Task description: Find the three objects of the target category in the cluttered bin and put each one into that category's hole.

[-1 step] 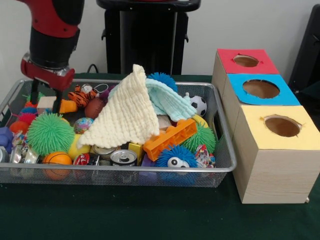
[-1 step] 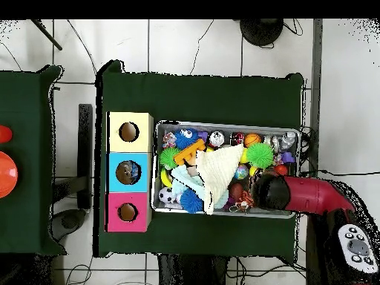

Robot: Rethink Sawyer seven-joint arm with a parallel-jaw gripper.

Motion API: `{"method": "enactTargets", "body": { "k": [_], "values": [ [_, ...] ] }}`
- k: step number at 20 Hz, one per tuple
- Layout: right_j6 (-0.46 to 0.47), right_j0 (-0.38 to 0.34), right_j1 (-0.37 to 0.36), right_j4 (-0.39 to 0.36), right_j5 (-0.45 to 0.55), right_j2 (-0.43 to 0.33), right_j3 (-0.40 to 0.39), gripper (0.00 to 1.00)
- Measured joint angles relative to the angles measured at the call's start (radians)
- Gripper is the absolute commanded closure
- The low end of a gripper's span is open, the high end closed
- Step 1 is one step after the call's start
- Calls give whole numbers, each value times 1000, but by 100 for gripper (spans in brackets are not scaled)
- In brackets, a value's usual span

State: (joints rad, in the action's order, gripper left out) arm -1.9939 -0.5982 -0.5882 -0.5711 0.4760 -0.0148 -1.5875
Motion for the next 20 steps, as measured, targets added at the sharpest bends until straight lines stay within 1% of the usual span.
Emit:
{"method": "enactTargets", "body": {
  "k": [2, 3, 9, 14, 20],
  "values": [
    [0, -6, -23, 3, 36, -1, -10, 0],
    [0, -6, -42, 3, 72, -1, -17, 0],
    [0, -6, -70, 3, 133, -11, -29, 0],
    [0, -7, -63, 2, 134, -19, -30, 0],
    [0, -9, -22, -1, 130, -33, -30, 0]
  ]
}}
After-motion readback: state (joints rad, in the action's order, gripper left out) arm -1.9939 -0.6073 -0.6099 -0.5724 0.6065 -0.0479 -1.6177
